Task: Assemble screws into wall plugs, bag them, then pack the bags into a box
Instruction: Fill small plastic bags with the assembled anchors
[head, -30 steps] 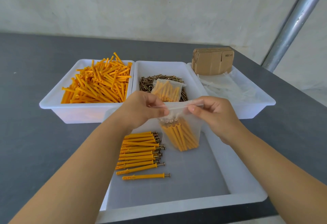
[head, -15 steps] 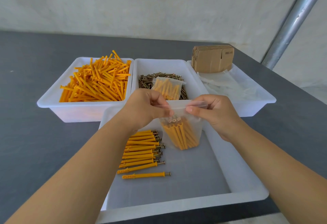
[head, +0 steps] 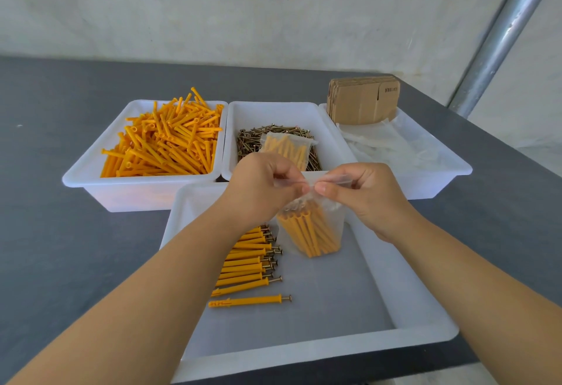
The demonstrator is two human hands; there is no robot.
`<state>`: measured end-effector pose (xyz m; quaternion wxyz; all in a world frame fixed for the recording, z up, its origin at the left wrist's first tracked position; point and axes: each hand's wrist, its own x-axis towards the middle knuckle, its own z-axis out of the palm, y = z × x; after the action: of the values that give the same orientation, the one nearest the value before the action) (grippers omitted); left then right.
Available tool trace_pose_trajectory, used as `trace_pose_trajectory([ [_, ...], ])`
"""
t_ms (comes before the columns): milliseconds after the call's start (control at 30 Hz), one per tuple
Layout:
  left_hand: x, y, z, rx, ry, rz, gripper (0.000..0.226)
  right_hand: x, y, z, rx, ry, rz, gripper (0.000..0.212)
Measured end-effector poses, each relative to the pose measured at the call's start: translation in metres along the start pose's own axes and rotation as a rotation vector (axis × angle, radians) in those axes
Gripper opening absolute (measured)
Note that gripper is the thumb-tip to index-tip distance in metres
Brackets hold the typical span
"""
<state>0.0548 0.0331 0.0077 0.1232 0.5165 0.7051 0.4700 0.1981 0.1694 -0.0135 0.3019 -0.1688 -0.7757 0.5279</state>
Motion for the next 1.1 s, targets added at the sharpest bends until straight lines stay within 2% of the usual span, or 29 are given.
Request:
trace_pose_trajectory([
  [133,0.000,0.004,0.007,0.054,0.032,0.027,0.017,0.001,-0.001,0.000,-0.031,-0.023,-0.007,0.005],
  [267,0.000,0.004,0.011,0.051,0.041,-0.013,0.010,0.000,-0.002,0.000,-0.022,-0.002,-0.014,0.018],
  [433,0.002,0.001,0.009,0.005,0.046,-0.034,0.012,-0.001,0.000,0.000,0.001,0.024,0.024,0.009],
  [567,0.003,-0.002,0.006,0.016,0.052,-0.043,0.007,-0.001,-0.001,-0.006,0.060,0.069,0.075,0.011],
  [700,0.001,0.001,0.007,0.110,0.010,0.038,0.008,-0.002,-0.002,-0.004,0.028,0.022,0.047,0.018],
  [867,0.001,0.006,0.009,0.122,0.003,0.118,0.008,-0.004,-0.004,-0.004,0.030,0.013,0.008,0.012],
  [933,0.003,0.003,0.002,0.058,-0.010,0.061,0.009,-0.005,-0.004,-0.007,0.044,0.051,0.018,0.012],
  [1033,0.003,-0.012,-0.017,-0.093,-0.012,-0.116,0.011,-0.006,-0.005,-0.015,0.097,0.125,0.071,0.012],
  [1100,0.003,-0.020,-0.025,-0.161,0.011,-0.196,0.009,-0.006,-0.007,-0.016,0.084,0.090,0.092,0.011],
])
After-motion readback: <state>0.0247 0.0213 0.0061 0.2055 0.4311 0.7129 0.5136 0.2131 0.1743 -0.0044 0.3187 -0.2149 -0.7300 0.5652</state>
